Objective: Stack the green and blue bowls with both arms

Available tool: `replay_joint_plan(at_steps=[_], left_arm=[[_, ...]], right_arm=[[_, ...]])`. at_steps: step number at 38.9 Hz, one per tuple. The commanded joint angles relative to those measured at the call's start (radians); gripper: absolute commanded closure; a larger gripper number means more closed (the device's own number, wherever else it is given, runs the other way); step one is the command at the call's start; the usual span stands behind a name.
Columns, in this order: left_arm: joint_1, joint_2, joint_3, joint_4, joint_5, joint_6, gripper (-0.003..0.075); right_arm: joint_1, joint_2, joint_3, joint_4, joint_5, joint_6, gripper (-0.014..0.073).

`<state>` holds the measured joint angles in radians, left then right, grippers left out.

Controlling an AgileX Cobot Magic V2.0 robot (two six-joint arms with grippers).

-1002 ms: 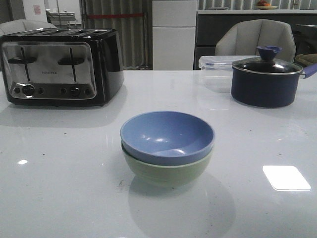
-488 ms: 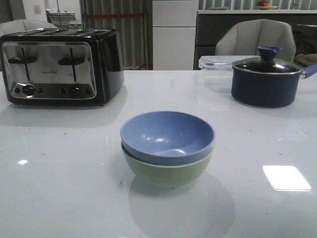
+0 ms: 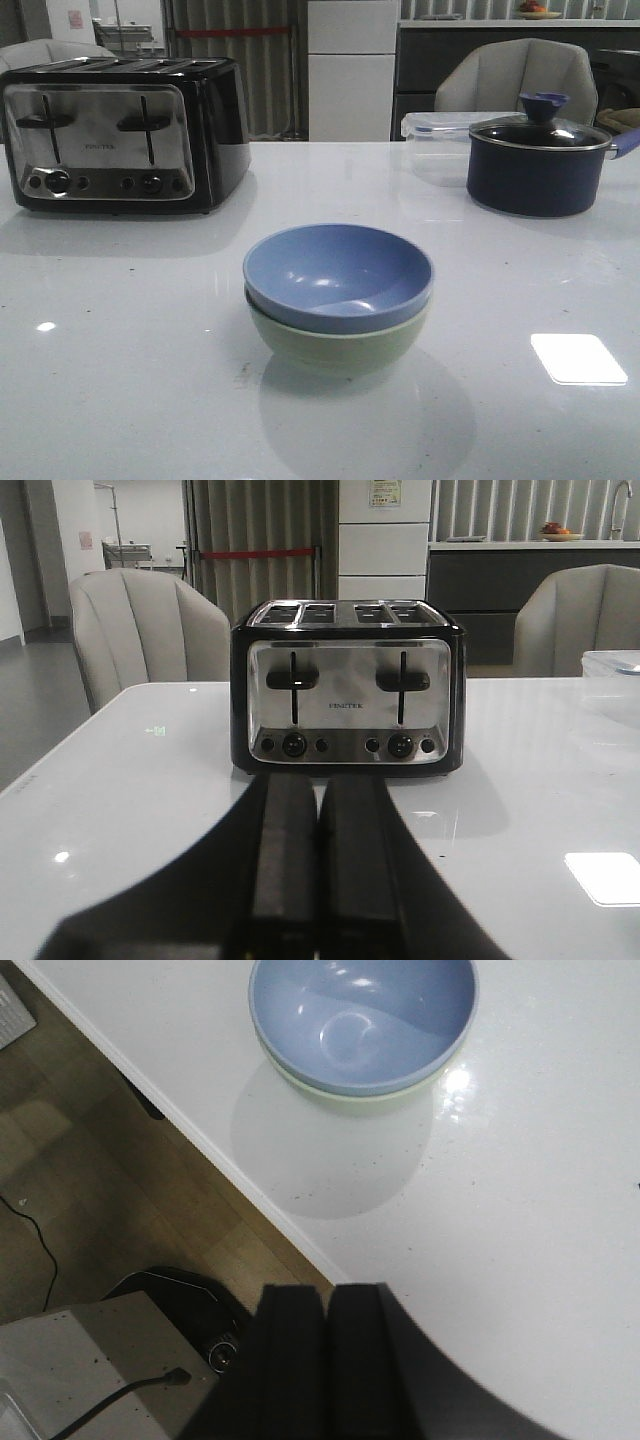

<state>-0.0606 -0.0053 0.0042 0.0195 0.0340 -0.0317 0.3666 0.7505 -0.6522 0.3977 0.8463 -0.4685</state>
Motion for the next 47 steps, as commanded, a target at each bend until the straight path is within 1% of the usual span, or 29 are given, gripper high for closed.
replay_joint_plan(at_steps=[1,12,15,18,20,25,29,33,35,40,45,47], left_arm=[[-0.006,-0.016,0.007,-0.008,-0.096,0.0,0.0622],[-0.006,-0.016,0.007,-0.008,-0.096,0.0,0.0622],[-0.006,-0.016,0.007,-0.008,-0.096,0.0,0.0622],[-0.006,-0.016,0.007,-0.008,-0.096,0.0,0.0622],[-0.006,-0.016,0.007,-0.008,-0.096,0.0,0.0622],[-0.006,-0.016,0.007,-0.008,-0.096,0.0,0.0622],[-0.006,-0.016,0.007,-0.008,-0.096,0.0,0.0622],[-0.006,-0.016,0.007,-0.008,-0.096,0.0,0.0622],[-0.006,-0.016,0.007,-0.008,-0.096,0.0,0.0622],[-0.006,-0.016,0.007,-0.008,-0.096,0.0,0.0622],[-0.006,-0.016,0.007,-0.008,-0.096,0.0,0.0622],[-0.006,-0.016,0.007,-0.008,-0.096,0.0,0.0622]], right_arm=[[-0.005,-0.004,-0.027,0.019,-0.044,-0.001,0.0589],[-0.005,-0.016,-0.025,0.019,-0.045,-0.002,0.0589],[-0.032,-0.054,-0.016,-0.029,-0.092,-0.017,0.0589],[-0.103,-0.13,0.024,-0.042,-0.176,-0.017,0.0589],[-0.175,-0.187,0.062,-0.042,-0.248,-0.017,0.0589],[-0.342,-0.354,0.203,-0.042,-0.474,-0.017,0.0589],[-0.404,-0.466,0.31,-0.041,-0.605,-0.017,0.0589],[-0.415,-0.567,0.418,-0.03,-0.696,-0.017,0.0589],[-0.414,-0.62,0.472,0.001,-0.736,-0.017,0.0589],[-0.412,-0.699,0.59,0.082,-0.777,-0.017,0.0589],[-0.4,-0.745,0.679,0.091,-0.852,-0.017,0.0589],[-0.4,-0.768,0.675,0.084,-0.831,-0.017,0.0589]])
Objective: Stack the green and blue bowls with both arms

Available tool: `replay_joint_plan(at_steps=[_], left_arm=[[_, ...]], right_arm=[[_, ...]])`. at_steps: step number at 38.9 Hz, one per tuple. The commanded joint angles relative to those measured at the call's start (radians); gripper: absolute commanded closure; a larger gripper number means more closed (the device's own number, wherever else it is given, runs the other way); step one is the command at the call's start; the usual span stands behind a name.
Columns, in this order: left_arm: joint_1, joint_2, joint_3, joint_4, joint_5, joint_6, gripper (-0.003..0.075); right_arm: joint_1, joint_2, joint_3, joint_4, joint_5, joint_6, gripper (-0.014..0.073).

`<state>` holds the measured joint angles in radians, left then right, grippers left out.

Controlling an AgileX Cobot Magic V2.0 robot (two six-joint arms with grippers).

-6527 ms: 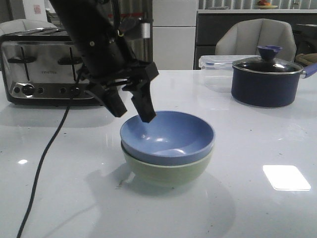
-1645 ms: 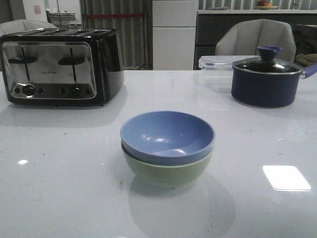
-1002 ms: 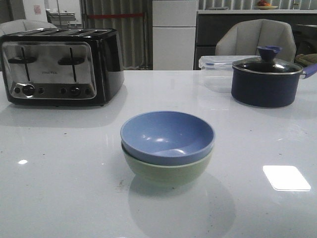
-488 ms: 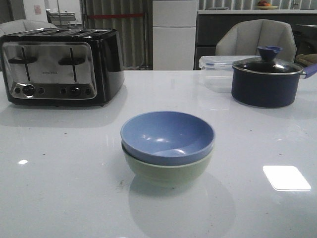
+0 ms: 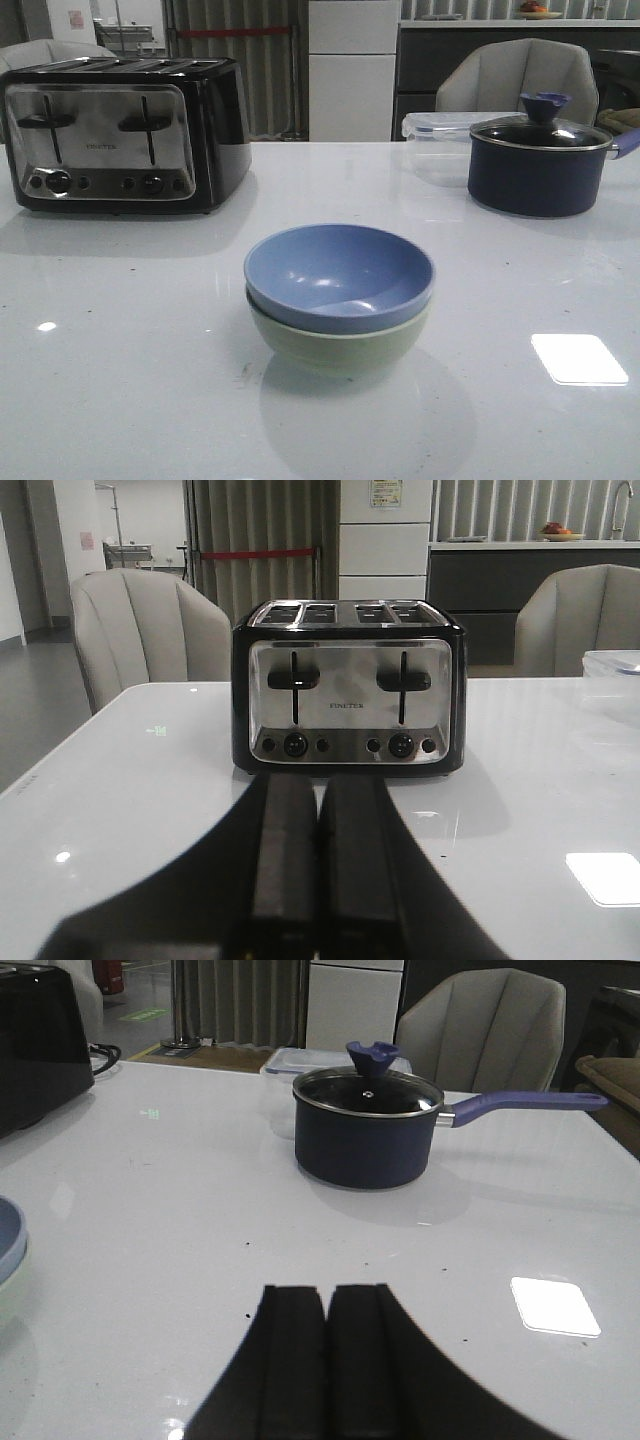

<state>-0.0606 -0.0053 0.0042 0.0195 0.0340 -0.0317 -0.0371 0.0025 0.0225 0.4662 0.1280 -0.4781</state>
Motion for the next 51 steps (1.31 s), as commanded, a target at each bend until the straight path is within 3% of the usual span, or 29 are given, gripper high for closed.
replay_joint_plan(at_steps=[1,20,24,28,31,51], left_arm=[[-0.006,-0.016,0.007,-0.008,-0.096,0.0,0.0622],[-0.006,-0.016,0.007,-0.008,-0.096,0.0,0.0622],[-0.006,-0.016,0.007,-0.008,-0.096,0.0,0.0622],[-0.006,-0.016,0.007,-0.008,-0.096,0.0,0.0622],[-0.006,-0.016,0.007,-0.008,-0.096,0.0,0.0622],[-0.006,-0.016,0.007,-0.008,-0.096,0.0,0.0622]], right_arm=[[0.004,-0.032,0.0,0.007,-0.118,-0.007,0.0589],[0.007,-0.029,0.001,-0.012,-0.138,0.001,0.0589],[0.007,-0.031,0.001,-0.207,-0.145,0.164,0.0589],[0.006,-0.033,0.001,-0.433,-0.174,0.42,0.0589],[0.006,-0.033,0.001,-0.503,-0.197,0.512,0.0589],[0.03,-0.033,0.001,-0.489,-0.24,0.502,0.0589]])
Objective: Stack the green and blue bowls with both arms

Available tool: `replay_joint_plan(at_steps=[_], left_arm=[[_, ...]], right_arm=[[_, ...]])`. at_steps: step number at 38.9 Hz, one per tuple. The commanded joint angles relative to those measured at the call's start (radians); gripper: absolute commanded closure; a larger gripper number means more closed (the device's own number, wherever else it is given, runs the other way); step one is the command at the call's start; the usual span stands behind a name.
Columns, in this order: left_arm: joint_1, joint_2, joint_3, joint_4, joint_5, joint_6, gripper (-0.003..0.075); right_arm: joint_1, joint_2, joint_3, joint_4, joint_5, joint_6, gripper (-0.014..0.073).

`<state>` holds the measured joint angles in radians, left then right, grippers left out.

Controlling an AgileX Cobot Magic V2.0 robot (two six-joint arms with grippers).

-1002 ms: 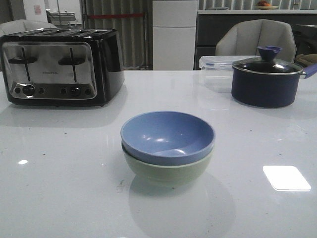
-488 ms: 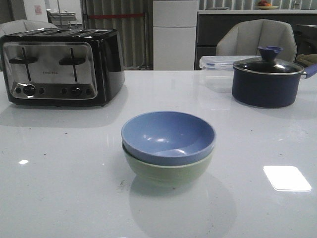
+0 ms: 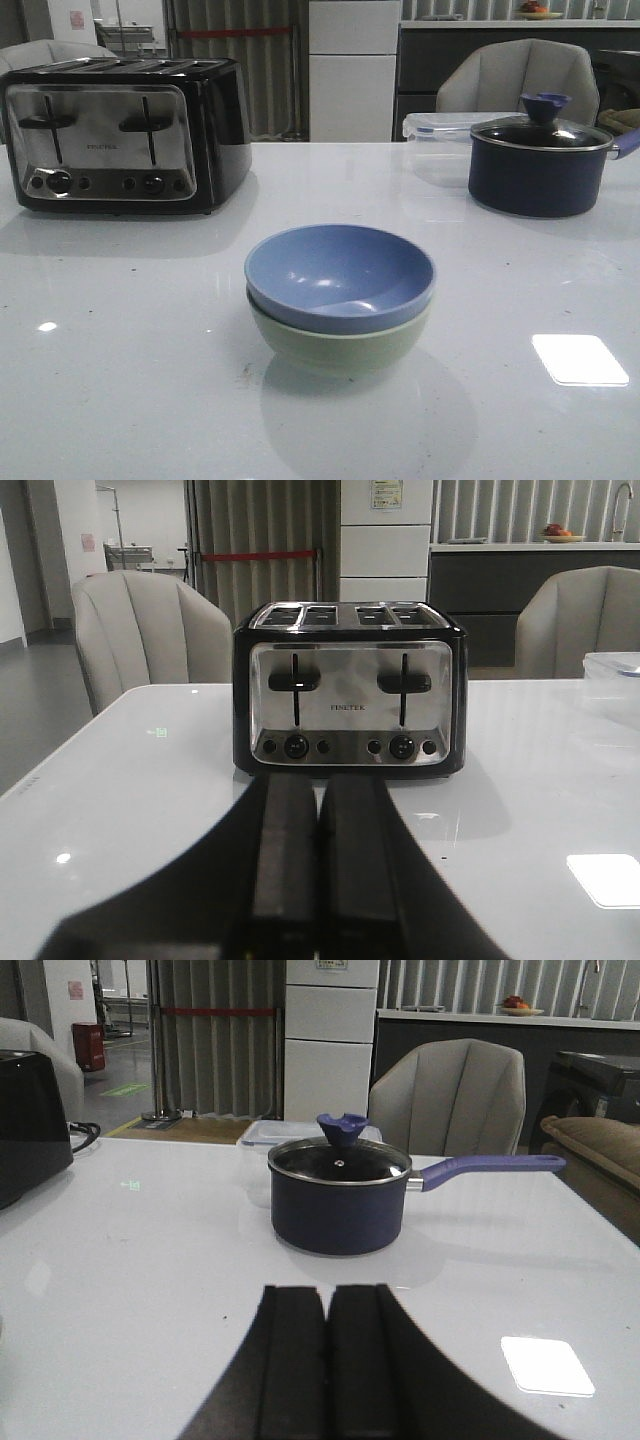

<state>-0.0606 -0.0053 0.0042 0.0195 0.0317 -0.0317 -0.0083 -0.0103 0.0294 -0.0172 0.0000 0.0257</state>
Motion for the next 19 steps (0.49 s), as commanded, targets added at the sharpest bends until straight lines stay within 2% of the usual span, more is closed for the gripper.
replay_joint_plan(at_steps=[1,8,19], left_arm=[[-0.006,-0.016,0.007,-0.008,-0.094,0.0,0.0622],[-0.006,-0.016,0.007,-0.008,-0.094,0.0,0.0622],[-0.006,-0.016,0.007,-0.008,-0.094,0.0,0.0622]], right_arm=[[0.001,-0.02,-0.006,-0.003,-0.114,-0.012,0.0589],[0.001,-0.02,-0.006,0.099,-0.116,-0.107,0.0589],[0.001,-0.02,-0.006,0.096,-0.105,-0.104,0.0589]])
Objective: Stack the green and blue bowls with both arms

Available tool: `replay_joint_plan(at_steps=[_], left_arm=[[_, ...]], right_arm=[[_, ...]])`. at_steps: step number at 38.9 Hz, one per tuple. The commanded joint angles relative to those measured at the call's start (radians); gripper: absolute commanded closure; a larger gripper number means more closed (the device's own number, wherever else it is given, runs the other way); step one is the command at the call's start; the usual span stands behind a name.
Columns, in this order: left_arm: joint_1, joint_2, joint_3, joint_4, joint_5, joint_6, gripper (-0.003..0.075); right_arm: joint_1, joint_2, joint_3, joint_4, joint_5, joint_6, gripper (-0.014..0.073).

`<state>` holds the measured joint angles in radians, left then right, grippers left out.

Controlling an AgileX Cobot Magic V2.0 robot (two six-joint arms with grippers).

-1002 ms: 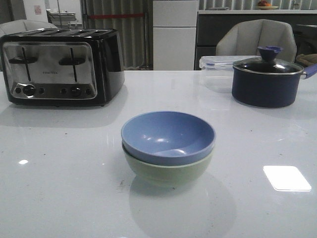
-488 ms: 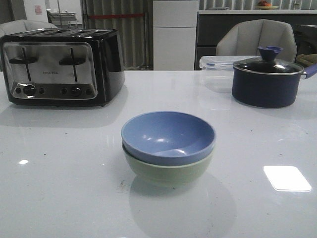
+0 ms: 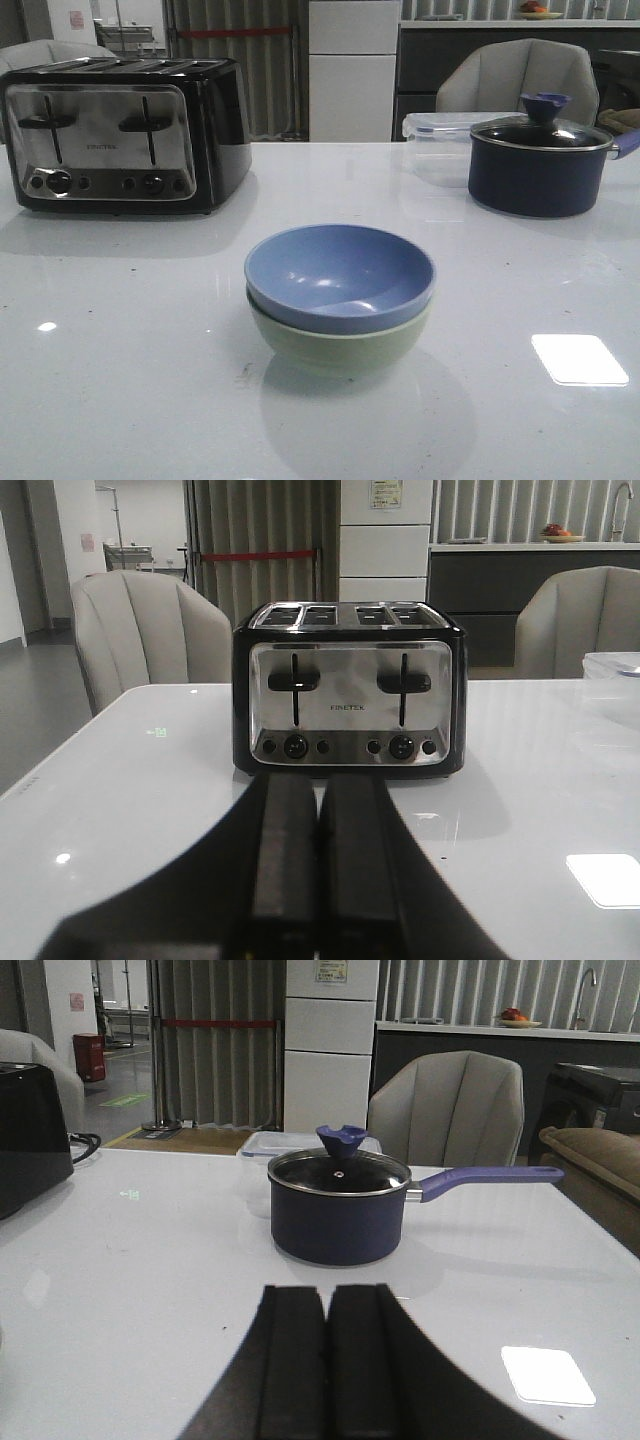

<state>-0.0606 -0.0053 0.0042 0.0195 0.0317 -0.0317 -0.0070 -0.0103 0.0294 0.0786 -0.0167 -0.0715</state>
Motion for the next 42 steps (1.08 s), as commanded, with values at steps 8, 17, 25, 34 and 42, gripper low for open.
replay_joint_plan(at_steps=[8,17,25,34,42], left_arm=[[-0.006,-0.016,0.007,-0.008,-0.094,0.0,0.0622],[-0.006,-0.016,0.007,-0.008,-0.094,0.0,0.0622],[-0.006,-0.016,0.007,-0.008,-0.094,0.0,0.0622],[-0.006,-0.016,0.007,-0.008,-0.094,0.0,0.0622],[-0.006,-0.016,0.007,-0.008,-0.094,0.0,0.0622]], right_arm=[[0.0,-0.02,-0.006,0.0,-0.058,0.002,0.0589],[0.0,-0.02,-0.006,0.0,-0.051,0.002,0.0589],[0.0,-0.02,-0.006,0.0,-0.048,0.002,0.0589],[0.0,-0.02,-0.006,0.0,-0.048,0.002,0.0589],[0.0,-0.02,-0.006,0.0,-0.048,0.002,0.0589]])
